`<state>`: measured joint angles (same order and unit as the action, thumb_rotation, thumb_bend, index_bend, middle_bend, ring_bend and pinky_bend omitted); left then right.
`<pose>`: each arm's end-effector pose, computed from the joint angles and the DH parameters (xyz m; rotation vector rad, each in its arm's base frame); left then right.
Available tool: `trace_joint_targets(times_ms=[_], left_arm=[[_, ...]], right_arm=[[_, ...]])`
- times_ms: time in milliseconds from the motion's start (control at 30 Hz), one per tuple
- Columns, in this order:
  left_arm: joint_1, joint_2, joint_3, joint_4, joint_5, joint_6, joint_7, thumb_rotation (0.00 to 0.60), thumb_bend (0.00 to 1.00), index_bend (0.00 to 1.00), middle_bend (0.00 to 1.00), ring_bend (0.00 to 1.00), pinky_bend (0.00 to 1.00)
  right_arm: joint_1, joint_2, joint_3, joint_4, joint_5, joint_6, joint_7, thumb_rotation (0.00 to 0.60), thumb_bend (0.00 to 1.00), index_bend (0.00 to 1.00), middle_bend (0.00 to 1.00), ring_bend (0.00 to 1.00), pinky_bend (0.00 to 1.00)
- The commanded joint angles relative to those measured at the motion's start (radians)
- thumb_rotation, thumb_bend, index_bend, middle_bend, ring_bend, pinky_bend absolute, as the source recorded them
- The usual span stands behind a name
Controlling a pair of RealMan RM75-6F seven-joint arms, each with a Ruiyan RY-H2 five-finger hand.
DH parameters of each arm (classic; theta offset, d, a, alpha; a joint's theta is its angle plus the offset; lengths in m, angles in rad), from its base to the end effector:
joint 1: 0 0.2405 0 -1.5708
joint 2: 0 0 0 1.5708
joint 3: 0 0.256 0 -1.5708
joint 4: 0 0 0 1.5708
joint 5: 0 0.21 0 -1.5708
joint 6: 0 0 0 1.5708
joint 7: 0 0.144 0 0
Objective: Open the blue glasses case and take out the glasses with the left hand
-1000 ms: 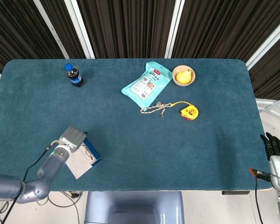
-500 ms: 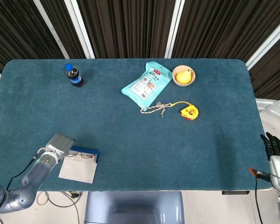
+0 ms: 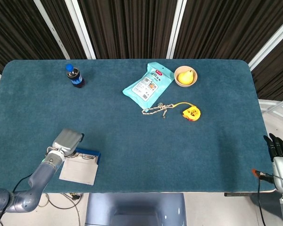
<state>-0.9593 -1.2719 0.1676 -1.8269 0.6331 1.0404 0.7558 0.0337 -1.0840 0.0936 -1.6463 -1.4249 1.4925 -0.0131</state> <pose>-0.1877 0.3071 0.0299 -2.0144 -0.7941 -0.2918 -0.3215 -0.1731 0.1784 1.2687 -0.9158 0.8577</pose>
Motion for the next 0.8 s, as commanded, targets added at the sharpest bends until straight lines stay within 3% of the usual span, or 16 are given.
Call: trace_joint_targets(times_ms=[33,800], left_arm=[[0.010,-0.021,-0.005,0.019,0.002,-0.002,-0.004,0.600,0.25,0.43,1.00,0.91,0.98],[0.041,-0.063,-0.023,0.035,0.023,-0.022,-0.001,0.600,0.25,0.49,1.00,0.91,0.98]], right_arm=[[0.000,0.000,0.001,0.000,0.001,0.001,0.000,0.600,0.19,0.00,0.00,0.00,0.21],[-0.001,0.000,0.002,-0.001,0.004,0.000,0.001,0.600,0.19,0.00,0.00,0.00,0.21]])
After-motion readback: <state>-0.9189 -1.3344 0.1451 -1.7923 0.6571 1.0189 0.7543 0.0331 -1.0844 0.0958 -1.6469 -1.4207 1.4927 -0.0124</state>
